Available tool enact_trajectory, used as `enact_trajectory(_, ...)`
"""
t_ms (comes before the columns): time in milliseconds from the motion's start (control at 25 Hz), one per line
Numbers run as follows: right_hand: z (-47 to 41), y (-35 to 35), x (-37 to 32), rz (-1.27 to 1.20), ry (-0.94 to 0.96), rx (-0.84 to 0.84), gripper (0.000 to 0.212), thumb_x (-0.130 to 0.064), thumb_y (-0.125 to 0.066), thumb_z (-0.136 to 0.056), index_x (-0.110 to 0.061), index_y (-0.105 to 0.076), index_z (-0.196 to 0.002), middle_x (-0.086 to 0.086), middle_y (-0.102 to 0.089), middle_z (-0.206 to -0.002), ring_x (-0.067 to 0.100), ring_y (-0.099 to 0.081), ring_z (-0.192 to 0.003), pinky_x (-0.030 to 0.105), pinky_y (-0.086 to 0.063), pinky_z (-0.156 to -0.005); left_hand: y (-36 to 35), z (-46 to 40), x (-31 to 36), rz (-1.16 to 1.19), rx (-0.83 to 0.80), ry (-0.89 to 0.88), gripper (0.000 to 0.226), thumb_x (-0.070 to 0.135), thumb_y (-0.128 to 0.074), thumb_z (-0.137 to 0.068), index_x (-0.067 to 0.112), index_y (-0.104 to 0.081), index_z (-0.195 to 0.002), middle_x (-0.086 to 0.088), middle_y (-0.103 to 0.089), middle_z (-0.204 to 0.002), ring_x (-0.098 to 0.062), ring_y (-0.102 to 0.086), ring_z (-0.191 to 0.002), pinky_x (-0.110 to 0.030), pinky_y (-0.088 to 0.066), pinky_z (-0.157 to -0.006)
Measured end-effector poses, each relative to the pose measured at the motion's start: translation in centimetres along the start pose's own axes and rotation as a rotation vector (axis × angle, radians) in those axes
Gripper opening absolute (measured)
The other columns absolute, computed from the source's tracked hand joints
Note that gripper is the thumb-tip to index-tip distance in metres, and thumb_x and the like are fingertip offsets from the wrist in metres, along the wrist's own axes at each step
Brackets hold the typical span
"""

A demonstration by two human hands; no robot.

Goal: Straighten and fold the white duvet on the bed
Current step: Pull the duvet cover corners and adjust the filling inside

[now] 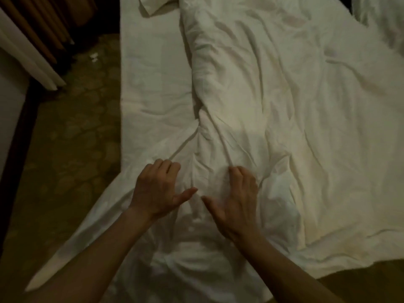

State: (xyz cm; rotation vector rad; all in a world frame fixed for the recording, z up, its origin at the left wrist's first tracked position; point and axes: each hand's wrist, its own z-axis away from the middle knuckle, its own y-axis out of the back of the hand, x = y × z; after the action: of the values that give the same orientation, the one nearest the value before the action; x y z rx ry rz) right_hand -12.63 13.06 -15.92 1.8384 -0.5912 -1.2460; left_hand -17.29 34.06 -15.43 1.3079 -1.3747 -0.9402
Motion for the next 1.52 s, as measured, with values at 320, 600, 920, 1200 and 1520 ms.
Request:
enact_trajectory(320, -4.2, -6.5, -3.1, 0.005, -0.202, -0.041, 0.116, -0.090, -0.025, -0.082, -0.003, -0.013, -0.159, 0.018, -0.018, -0.164, 0.029, -0.011, -0.154, 0.046, -0.011, -0.125, -4.9, -8.8, -4.6, 0.056, -0.306, 0.116, 0.110, 0.088, -0.012, -0.082, -0.001, -0.043, -0.140, -0.024, -0.053, -0.132, -0.039, -0.056, -0.110, -0.045, -0.047, -0.089)
enact_trajectory(600, -4.6, -9.8, -5.8, 0.101, -0.419, 0.078, 0.111, -0.087, -0.026, -0.086, -0.003, -0.018, -0.157, 0.019, -0.025, -0.162, 0.029, -0.021, -0.152, 0.048, -0.015, -0.125, -6.3, -10.3, -6.5, 0.253, -0.406, 0.065, 0.112, 0.093, -0.017, -0.071, 0.009, -0.034, -0.143, -0.015, -0.059, -0.125, -0.039, -0.063, -0.099, -0.040, -0.047, -0.078)
enact_trajectory(920, -1.9, -13.8, -13.7, 0.148, -0.641, 0.005, 0.114, -0.090, -0.018, -0.084, -0.006, -0.003, -0.159, 0.017, -0.015, -0.165, 0.027, -0.014, -0.153, 0.039, -0.003, -0.126, -2.7, -10.7, -17.9, 0.255, -0.322, -0.048, 0.096, 0.086, -0.027, -0.074, 0.004, -0.045, -0.121, -0.026, -0.068, -0.095, -0.048, -0.065, -0.079, -0.047, -0.050, -0.065)
enact_trajectory(1200, -1.6, -15.9, -17.0, 0.117, -0.721, 0.063, 0.121, -0.093, -0.011, -0.079, -0.001, -0.013, -0.158, 0.021, -0.022, -0.162, 0.031, -0.020, -0.150, 0.043, -0.008, -0.125, -1.1, -9.4, -20.6, 0.197, -0.349, -0.019, 0.082, 0.074, -0.037, -0.087, 0.007, -0.032, -0.135, -0.024, -0.058, -0.124, -0.046, -0.060, -0.104, -0.046, -0.044, -0.080)
enact_trajectory(1520, -2.4, -18.5, -24.9, -0.098, -0.647, 0.421, 0.099, -0.075, -0.043, -0.091, 0.000, -0.028, -0.154, 0.016, -0.030, -0.158, 0.028, -0.028, -0.146, 0.046, -0.026, -0.120, -0.8, -12.0, -21.7, 0.090, -0.324, -0.720, 0.075, 0.066, -0.029, -0.093, 0.008, -0.045, -0.139, -0.022, -0.042, -0.144, -0.040, -0.040, -0.130, -0.051, -0.032, -0.104)
